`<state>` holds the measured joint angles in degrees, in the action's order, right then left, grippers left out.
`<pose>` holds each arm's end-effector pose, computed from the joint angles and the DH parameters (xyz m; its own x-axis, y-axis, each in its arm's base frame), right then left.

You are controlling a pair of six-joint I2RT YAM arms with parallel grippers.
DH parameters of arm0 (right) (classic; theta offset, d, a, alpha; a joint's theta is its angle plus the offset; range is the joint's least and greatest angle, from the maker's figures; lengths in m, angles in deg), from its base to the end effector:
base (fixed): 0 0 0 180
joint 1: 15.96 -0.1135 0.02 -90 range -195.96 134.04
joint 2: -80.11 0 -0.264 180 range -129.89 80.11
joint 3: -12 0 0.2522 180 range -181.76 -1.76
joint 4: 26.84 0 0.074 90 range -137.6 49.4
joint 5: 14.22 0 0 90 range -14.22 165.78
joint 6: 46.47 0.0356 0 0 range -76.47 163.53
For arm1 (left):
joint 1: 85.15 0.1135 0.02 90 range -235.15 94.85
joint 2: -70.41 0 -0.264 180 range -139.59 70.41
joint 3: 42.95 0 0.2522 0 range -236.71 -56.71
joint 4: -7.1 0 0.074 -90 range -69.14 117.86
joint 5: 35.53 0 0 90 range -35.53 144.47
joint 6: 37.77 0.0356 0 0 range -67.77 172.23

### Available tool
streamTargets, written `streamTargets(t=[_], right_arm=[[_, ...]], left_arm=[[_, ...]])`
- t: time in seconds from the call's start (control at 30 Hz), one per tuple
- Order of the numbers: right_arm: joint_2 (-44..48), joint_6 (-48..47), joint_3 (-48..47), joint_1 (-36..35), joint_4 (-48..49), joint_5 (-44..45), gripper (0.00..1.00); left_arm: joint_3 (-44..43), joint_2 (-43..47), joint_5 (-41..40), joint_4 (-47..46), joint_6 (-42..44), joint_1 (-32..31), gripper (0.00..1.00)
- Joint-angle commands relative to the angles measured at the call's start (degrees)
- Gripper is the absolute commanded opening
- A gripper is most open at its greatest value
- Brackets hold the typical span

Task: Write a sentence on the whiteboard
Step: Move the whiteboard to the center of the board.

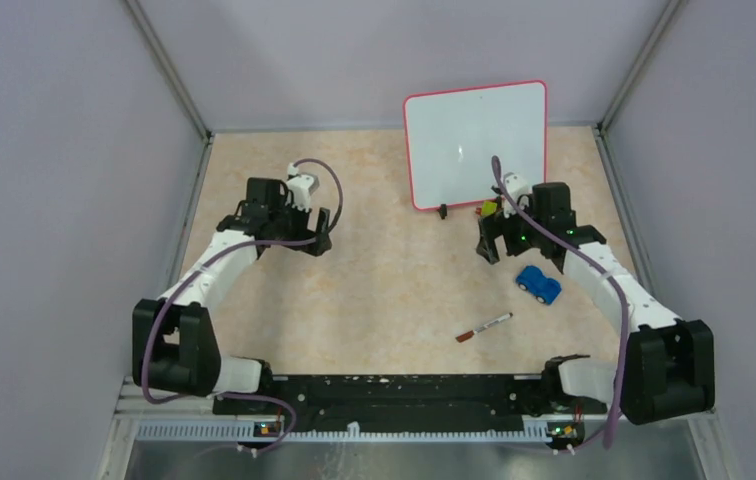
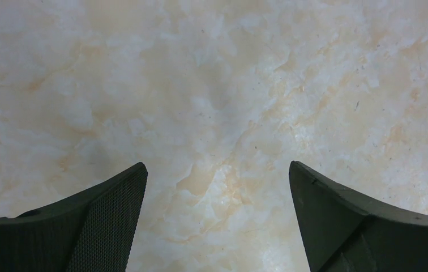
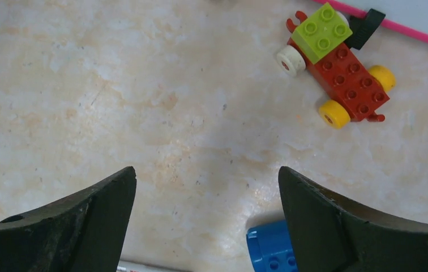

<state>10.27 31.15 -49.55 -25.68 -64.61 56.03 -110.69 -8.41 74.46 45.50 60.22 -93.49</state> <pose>0.2475 0.0546 0.2476 -0.6096 -0.3091 -0.7299 -0.5331 0.8414 0.0889 0.2813 -0.0535 0.2423 -0.6953 0.2340 -0.6795 0.4572 0.8736 -0.1670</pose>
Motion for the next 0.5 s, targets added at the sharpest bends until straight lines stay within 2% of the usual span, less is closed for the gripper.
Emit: streamTargets(t=[0.0, 0.07, 0.27, 0.47], right_arm=[[-1.89, 5.42, -3.16, -4.78, 9.06, 6.21, 0.91], [-3.3, 6.77, -3.76, -7.17, 11.76, 8.76, 0.89], [-12.03, 10.42, -8.05, -13.81, 17.91, 17.65, 0.7], [-23.46, 11.94, -14.46, -16.72, 21.58, 21.34, 0.53]], left_arm=[[-0.8, 3.37, -2.63, -3.3, -3.78, 0.14, 0.99], [-1.78, 3.42, -4.07, -2.42, -4.95, 0.23, 0.99], [-2.14, 5.35, -7.54, -2.41, -7.68, 0.47, 0.99], [-2.89, 6.03, -9.34, -1.63, -7.83, 0.6, 0.99]])
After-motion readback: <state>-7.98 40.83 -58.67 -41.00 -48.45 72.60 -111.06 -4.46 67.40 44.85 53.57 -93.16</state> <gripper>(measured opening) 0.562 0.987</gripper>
